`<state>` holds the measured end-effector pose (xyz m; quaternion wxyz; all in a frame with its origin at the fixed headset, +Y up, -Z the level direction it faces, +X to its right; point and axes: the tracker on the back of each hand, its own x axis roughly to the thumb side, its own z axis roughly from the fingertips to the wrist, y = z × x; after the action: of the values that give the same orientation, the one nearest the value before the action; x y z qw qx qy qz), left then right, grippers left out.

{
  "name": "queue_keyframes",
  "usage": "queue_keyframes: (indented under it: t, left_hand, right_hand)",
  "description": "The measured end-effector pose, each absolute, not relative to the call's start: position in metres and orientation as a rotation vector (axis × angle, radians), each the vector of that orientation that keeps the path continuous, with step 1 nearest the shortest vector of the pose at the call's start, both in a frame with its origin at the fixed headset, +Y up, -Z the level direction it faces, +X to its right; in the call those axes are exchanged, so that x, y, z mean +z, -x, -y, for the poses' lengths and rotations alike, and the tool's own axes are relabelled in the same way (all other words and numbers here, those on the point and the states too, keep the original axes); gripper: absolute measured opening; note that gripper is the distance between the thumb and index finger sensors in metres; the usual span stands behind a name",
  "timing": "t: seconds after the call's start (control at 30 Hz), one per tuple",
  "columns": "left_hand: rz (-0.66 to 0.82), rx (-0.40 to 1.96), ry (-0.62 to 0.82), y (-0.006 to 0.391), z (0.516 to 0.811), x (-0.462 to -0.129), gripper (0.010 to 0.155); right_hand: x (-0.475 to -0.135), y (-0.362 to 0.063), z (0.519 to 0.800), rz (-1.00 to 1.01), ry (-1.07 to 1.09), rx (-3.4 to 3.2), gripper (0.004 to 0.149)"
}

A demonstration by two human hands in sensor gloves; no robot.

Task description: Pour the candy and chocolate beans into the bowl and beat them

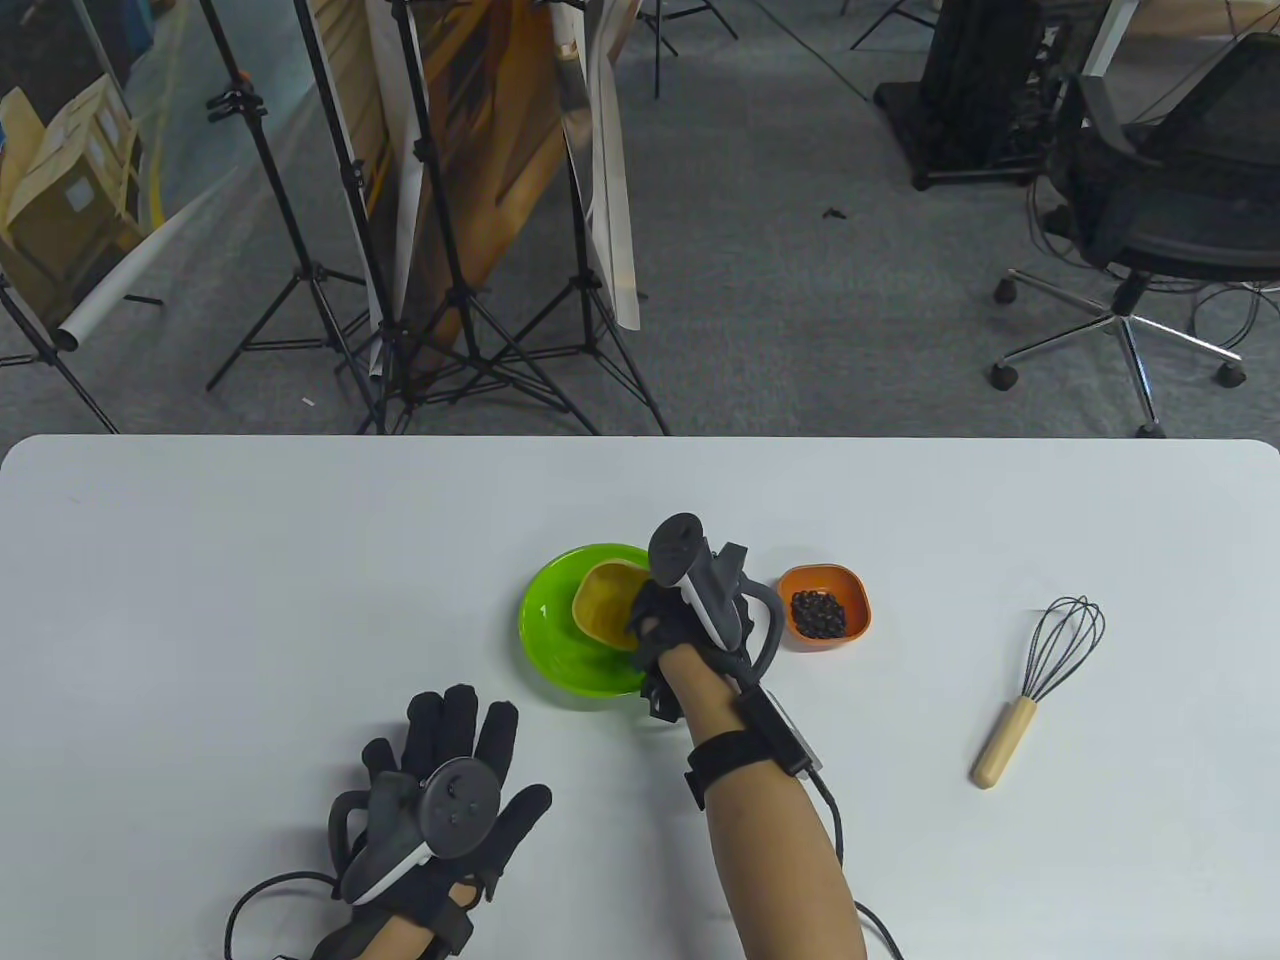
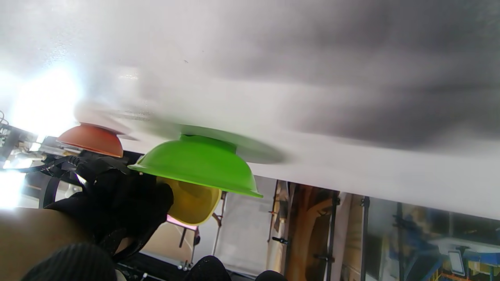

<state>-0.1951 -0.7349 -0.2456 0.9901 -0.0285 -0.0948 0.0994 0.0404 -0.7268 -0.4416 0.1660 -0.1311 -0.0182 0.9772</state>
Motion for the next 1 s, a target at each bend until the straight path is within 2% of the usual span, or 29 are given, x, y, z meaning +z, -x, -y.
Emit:
queue_keyframes:
  t: [1.0]
  left_hand:
    - [0.207,0.175,0.071,0.191,0.736,-0.243,0.085]
  right_hand:
    - [-0.428,-0.049,0.712,0.270,0.315,2.762,0.039]
